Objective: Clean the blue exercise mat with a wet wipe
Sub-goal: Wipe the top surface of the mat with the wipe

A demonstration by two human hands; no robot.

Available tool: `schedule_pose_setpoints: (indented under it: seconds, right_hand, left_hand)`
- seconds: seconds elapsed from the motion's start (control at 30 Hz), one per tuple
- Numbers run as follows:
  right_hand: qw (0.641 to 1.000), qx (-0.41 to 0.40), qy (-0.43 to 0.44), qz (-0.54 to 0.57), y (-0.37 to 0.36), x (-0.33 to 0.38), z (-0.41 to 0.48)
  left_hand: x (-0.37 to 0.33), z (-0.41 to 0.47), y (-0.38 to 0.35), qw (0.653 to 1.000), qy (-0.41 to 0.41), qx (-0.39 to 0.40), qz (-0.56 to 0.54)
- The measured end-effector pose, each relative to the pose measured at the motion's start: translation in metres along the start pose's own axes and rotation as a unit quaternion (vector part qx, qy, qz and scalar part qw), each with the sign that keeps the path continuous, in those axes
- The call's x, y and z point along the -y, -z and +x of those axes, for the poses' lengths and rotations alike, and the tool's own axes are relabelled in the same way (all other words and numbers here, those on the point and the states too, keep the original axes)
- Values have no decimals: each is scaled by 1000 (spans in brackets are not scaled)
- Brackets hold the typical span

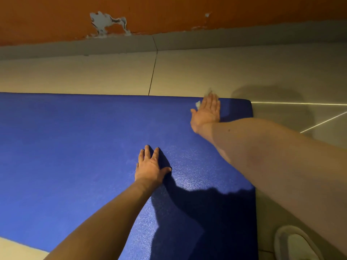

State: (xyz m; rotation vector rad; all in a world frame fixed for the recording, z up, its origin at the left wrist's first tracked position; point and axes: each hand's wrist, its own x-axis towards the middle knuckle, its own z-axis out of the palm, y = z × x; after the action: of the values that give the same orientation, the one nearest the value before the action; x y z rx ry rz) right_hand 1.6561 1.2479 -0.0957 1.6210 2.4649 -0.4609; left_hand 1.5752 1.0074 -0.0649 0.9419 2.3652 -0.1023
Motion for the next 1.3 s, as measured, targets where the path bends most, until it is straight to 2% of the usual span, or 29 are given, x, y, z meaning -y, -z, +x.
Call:
schedule_pose_setpoints:
  seconds: [0.07,0.13,0.2,0.3,0.53,0.67,0.77,0.83,0.93,1.0,1.07,1.13,1.23,1.3]
  right_hand:
    - [995,20,80,50,-9,12,-19]
    - [986,41,163,9,-21,18,-38]
    - [979,46,197,-37,-22,11,-39]
    - [980,43,180,-79,-9,-17,-26]
    - [991,43,63,-109,15,-98,-3]
    - [995,44,-60,-68,24,-121,-2]
    - [991,49,-122,11,24,-116,-17]
    - [994,25,-100,23,17,-107,-29]
    - [999,14,31,9,-1,-90,-59]
    - [993,39,111,13,-10,-86,-77]
    - [985,51,165,-27,-14,-94,-86]
    - [983,47,168,-59,-10,-112,-82]
    - [987,41,108,-112,1,-137,-75]
    - [990,45,75,-108,3,-139,-75]
  left_hand:
    - [-3,1,-1,1000,2,1,5]
    - [-9,4,0,1000,11,-2,2]
    - [-16,6,1,1000,17,-7,2]
    - [-26,9,-1,1000,7,-10,10]
    - [-43,-7,-11,998,-54,0,40]
    - [-47,-15,-16,997,-65,13,46]
    - [-49,-21,-19,996,-64,18,58]
    - [-52,-22,-20,996,-63,20,62]
    - [-56,-24,-21,996,-58,23,62]
    - [-60,-24,-21,996,-50,25,64]
    - [-65,-24,-22,996,-41,24,74]
    - [-68,-24,-22,996,-36,24,83]
    - [-68,-26,-22,995,-37,28,87]
    - [-68,-28,-23,994,-45,31,93]
